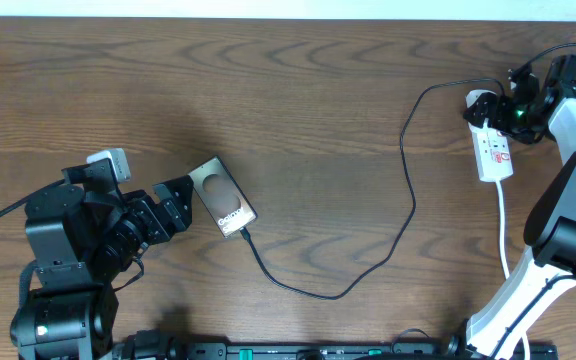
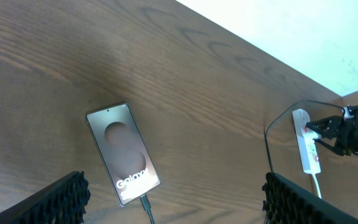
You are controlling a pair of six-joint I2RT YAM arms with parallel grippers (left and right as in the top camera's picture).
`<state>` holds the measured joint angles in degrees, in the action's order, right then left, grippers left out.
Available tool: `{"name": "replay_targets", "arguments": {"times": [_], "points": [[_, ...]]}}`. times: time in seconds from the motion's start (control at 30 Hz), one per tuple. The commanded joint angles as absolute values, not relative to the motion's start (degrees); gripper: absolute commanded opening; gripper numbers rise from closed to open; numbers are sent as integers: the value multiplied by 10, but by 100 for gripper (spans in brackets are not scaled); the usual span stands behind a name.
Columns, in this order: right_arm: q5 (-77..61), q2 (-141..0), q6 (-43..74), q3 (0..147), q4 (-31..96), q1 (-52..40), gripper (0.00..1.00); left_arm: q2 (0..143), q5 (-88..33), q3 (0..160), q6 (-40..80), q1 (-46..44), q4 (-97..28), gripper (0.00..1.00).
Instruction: Plug charger to phone and switch on socket
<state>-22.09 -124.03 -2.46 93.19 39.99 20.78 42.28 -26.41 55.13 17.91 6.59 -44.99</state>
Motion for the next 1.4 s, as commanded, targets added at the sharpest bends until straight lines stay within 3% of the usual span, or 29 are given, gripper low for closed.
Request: {"name": "replay_targets", "arguments": {"times": [0.0,0.4,1.37], "points": [[-243,-1273,4,912,416,173,91,422,-258,552,171,66,-452,88],[-136,-1204,4,919,439,173,92,422,-258,552,171,66,-463,88],[-128,-1204,8,919,427,173,92,422,-258,552,171,66,-463,88]]}}
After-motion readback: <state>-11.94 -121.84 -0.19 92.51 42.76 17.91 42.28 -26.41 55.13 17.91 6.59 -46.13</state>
